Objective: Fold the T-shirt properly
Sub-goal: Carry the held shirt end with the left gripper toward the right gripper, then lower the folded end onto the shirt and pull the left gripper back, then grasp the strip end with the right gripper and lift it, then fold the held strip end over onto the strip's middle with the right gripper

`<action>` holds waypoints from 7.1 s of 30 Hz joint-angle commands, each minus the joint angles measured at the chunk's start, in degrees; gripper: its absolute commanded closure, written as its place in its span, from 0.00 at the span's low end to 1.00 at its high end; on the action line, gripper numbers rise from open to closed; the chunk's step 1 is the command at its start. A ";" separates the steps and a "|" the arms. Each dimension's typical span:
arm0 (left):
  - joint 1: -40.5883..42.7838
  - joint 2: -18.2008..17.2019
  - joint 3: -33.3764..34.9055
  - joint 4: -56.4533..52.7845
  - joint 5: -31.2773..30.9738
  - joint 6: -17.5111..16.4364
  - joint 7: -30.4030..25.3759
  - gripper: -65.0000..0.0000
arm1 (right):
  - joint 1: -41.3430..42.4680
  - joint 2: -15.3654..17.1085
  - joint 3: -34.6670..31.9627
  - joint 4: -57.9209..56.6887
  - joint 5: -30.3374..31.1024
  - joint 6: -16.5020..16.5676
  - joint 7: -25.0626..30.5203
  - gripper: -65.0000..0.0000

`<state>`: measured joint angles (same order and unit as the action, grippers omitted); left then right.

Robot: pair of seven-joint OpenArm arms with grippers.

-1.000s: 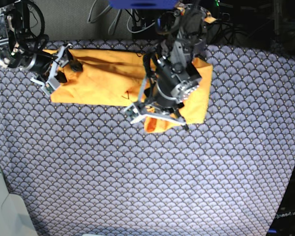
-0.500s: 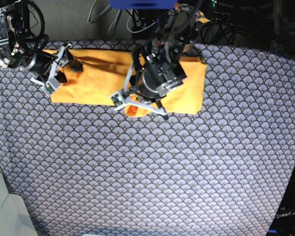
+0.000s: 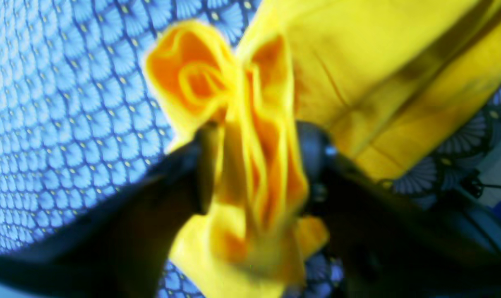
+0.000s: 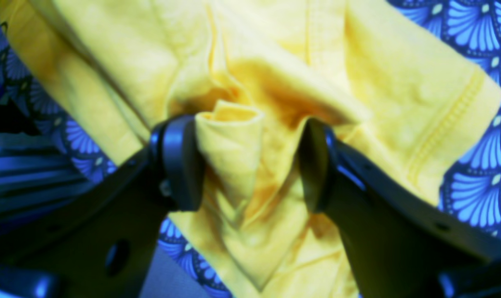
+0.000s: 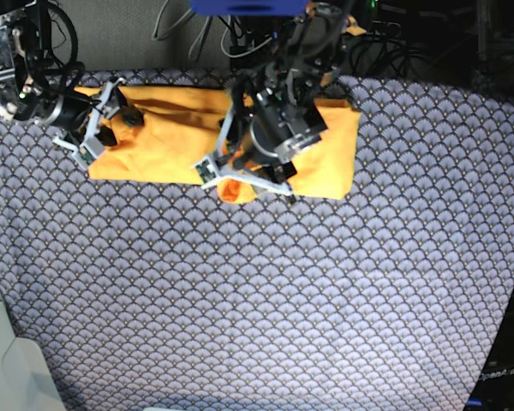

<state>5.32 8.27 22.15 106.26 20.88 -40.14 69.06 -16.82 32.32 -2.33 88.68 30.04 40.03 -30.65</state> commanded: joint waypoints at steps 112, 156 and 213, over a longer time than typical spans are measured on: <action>-5.63 -3.39 -40.83 -13.55 -11.87 0.14 1.23 0.52 | 1.39 -10.29 20.66 -5.30 9.39 -0.03 -20.29 0.54; -9.32 -4.36 -48.22 -5.82 -12.31 0.14 6.50 0.52 | 0.51 -15.83 19.60 23.27 20.11 -0.03 -36.91 1.00; 1.93 -18.34 -68.97 -5.29 -12.05 0.14 3.25 0.52 | 19.50 -34.73 -6.42 13.16 19.76 -0.03 -42.36 1.00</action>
<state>7.66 -9.32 -46.57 100.03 8.62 -40.12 72.90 1.41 -1.65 -8.32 100.90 47.97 39.62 -74.39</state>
